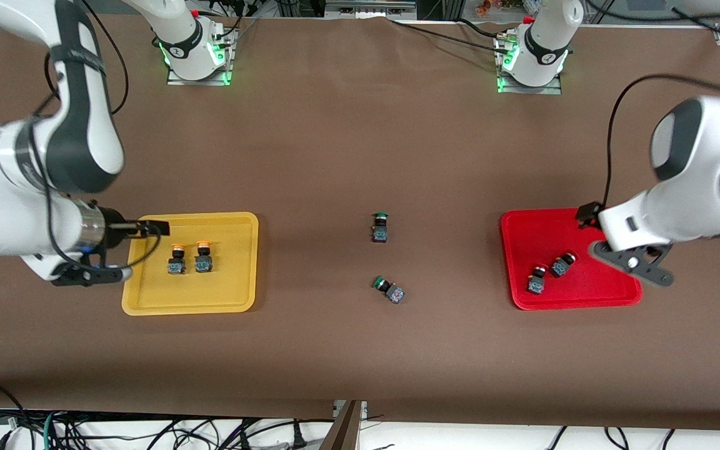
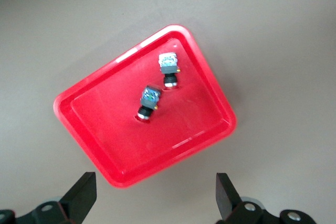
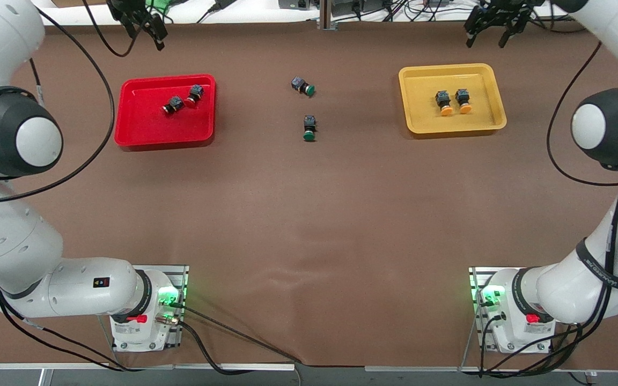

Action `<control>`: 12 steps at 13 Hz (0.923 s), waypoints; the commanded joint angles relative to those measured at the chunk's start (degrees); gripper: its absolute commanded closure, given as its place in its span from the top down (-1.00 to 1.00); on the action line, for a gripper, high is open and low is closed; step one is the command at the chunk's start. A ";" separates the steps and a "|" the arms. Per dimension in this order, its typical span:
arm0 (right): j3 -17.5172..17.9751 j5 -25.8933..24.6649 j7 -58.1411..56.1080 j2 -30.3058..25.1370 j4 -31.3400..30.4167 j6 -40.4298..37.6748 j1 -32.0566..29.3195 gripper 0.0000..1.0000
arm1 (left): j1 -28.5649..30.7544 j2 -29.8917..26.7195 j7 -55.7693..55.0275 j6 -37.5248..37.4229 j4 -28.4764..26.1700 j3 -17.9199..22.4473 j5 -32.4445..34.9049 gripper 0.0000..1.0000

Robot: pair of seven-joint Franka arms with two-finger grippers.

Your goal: Place red and yellow buttons in trays

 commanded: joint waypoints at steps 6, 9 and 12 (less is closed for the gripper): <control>2.84 -9.77 -0.94 -22.14 -8.16 -5.60 -5.10 1.00 | -0.08 -15.48 -20.84 4.42 -10.79 4.39 -9.45 1.00; 4.94 -10.82 -0.85 -25.67 -8.16 -6.91 -5.98 1.00 | -2.44 -20.69 -21.30 7.65 -17.34 8.07 -9.18 1.00; 6.61 -11.00 0.63 -25.67 -8.69 -9.90 -6.77 1.00 | -3.42 -23.78 -21.21 6.06 -22.18 8.87 -9.18 1.00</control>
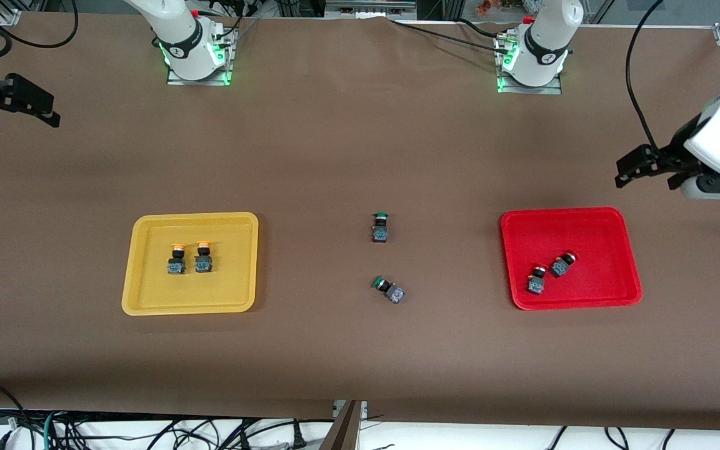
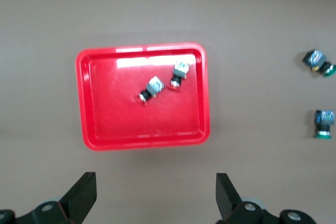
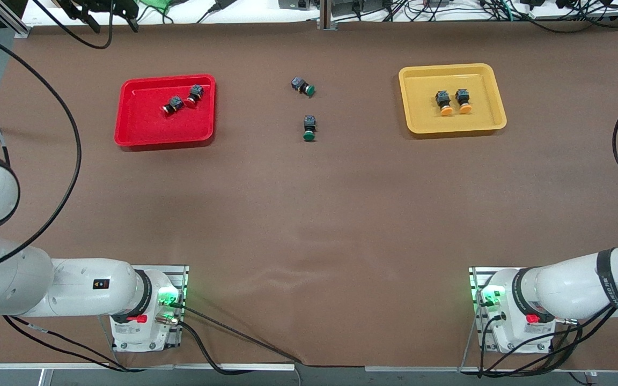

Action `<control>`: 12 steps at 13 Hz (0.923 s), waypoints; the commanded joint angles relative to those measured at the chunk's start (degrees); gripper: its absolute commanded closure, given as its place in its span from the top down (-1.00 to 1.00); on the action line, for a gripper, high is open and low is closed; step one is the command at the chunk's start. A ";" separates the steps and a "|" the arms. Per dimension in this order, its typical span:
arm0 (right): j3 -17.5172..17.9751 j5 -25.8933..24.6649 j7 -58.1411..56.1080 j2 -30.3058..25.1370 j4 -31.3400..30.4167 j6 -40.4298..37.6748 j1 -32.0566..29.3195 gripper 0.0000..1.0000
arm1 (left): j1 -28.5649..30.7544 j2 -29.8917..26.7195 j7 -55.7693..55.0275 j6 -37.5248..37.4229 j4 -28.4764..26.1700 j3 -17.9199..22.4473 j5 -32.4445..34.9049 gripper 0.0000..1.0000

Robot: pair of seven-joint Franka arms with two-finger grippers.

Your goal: Place red and yellow buttons in trays

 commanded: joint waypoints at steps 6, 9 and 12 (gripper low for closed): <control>1.27 -1.09 0.48 2.49 0.51 -0.73 -1.62 1.00 | -3.44 -3.44 -0.36 0.46 -4.65 2.69 -1.05 1.00; 1.27 -1.09 0.39 2.49 0.51 -0.81 -1.62 1.00 | -4.23 -3.44 -0.18 0.46 -4.56 2.79 -1.05 1.00; 1.18 -1.00 0.30 2.49 0.51 -0.46 -1.71 1.00 | -4.85 -3.35 -0.18 0.46 -4.47 2.79 -1.05 1.00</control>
